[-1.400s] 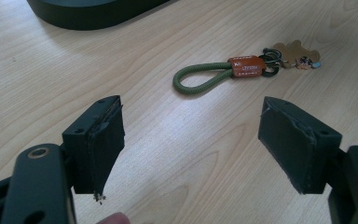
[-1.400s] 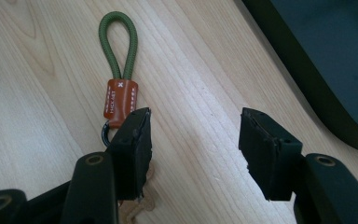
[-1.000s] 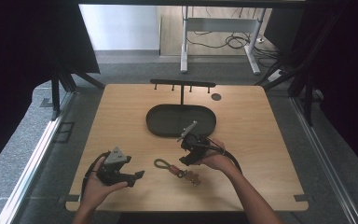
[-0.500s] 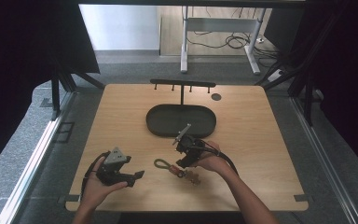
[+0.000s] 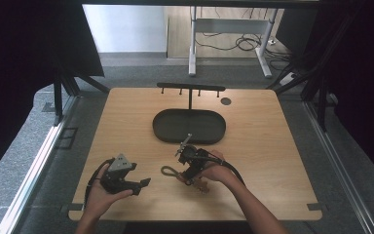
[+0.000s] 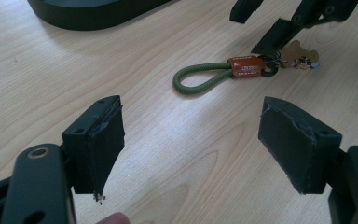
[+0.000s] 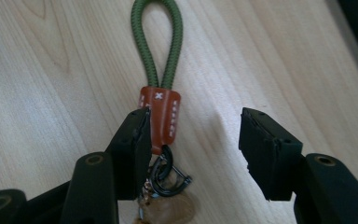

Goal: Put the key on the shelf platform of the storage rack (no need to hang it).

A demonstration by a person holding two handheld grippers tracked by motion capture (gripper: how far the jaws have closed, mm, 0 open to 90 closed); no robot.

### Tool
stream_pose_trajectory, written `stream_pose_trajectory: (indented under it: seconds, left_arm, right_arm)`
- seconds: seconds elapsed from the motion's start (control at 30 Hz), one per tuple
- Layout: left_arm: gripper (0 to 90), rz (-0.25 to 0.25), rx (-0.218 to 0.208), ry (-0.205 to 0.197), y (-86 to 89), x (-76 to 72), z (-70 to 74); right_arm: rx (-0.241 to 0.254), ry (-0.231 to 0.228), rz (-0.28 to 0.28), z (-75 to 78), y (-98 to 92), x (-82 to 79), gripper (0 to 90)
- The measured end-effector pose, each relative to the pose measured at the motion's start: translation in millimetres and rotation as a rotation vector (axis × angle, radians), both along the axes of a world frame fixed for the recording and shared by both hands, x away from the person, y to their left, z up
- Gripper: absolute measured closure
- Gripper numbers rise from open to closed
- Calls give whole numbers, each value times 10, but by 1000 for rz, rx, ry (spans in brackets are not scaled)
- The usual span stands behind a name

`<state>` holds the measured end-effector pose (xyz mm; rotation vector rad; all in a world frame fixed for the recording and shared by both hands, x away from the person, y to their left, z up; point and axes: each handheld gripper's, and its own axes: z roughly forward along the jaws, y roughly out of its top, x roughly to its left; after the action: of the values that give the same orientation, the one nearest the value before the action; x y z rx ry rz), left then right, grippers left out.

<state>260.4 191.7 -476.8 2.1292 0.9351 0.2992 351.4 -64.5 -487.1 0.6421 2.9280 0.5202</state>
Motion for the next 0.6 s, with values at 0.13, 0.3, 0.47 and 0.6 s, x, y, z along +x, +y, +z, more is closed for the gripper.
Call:
stream_pose_trajectory:
  seconds: [0.13, 0.3, 0.47, 0.6]
  left_arm:
    - [228, 3, 1, 1, 5, 2, -2]
    - [228, 4, 1, 0, 13, 4, 0]
    - [228, 1, 0, 2, 2, 2, -3]
    - [227, 3, -1, 5, 4, 2, -5]
  right_arm:
    - [-14, 11, 4, -40, 39, -21, 449]
    - [-34, 14, 21, -89, 92, -53, 452]
    - [-46, 23, 37, -131, 152, -74, 468]
    - [-51, 31, 26, -152, 174, -75, 494]
